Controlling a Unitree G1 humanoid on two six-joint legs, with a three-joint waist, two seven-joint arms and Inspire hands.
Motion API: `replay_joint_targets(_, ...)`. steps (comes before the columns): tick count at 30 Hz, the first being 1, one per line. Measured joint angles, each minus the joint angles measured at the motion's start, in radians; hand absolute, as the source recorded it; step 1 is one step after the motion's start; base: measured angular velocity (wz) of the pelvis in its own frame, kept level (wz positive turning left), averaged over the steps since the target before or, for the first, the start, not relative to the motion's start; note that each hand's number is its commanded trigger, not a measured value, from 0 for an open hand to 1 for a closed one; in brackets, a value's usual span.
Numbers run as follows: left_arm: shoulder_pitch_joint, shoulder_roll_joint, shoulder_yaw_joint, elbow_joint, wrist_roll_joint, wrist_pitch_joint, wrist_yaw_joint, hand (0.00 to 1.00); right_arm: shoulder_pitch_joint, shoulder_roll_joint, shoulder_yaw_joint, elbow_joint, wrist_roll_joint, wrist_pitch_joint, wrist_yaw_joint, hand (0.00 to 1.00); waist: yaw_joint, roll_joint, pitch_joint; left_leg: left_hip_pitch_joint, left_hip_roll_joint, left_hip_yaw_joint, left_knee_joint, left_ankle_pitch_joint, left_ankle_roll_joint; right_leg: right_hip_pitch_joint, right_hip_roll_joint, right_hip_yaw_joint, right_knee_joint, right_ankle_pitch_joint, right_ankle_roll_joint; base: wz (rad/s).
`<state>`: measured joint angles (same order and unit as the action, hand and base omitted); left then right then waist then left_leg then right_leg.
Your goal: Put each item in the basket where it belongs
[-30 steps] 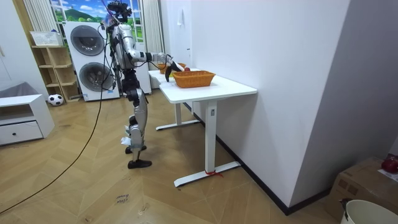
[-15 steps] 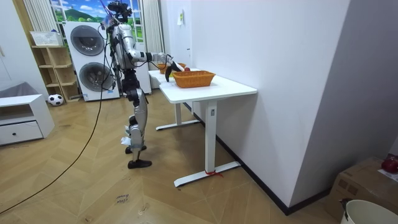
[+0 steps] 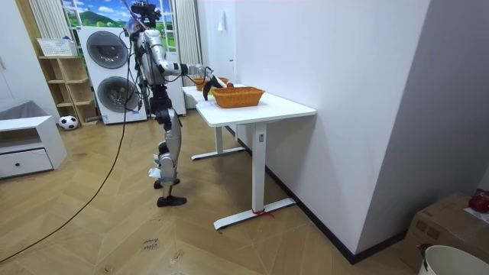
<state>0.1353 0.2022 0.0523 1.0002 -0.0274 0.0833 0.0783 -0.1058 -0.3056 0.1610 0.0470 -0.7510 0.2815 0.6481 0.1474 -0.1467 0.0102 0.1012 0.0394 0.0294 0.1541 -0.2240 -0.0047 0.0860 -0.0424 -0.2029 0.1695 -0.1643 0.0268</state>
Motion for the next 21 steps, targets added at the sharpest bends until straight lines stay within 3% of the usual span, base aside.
replay_joint_targets(9, -0.005, 0.005, -0.02, -0.001, 0.0, 0.002, 0.002, 0.0, -0.026, 0.003, 0.019, 0.048, -0.047, -0.003, -0.091, 1.0, 0.001, -0.001, -0.0016, -0.001, -0.001, -0.003, 0.007, 0.0, 0.0, 0.004, 0.0, -0.002, 0.0, 0.0, 0.0, 0.0)
replay_joint_targets(13, -0.009, 0.005, -0.021, -0.015, 0.0, 0.002, 0.002, 0.0, -0.039, 0.003, 0.021, 0.069, -0.086, -0.001, -0.116, 1.0, 0.018, 0.0, -0.002, -0.002, -0.001, -0.005, 0.006, 0.0, 0.0, 0.004, 0.0, -0.002, 0.0, 0.0, 0.0, 0.01)
replay_joint_targets(21, -0.012, 0.006, -0.021, -0.019, -0.001, 0.001, 0.008, 0.0, -0.031, 0.0, 0.018, 0.068, -0.054, -0.004, -0.141, 1.0, 0.022, 0.0, -0.0026, -0.002, -0.002, -0.009, 0.008, 0.0, 0.0, 0.005, -0.001, 0.0, -0.003, 0.0, 0.0, 0.0)
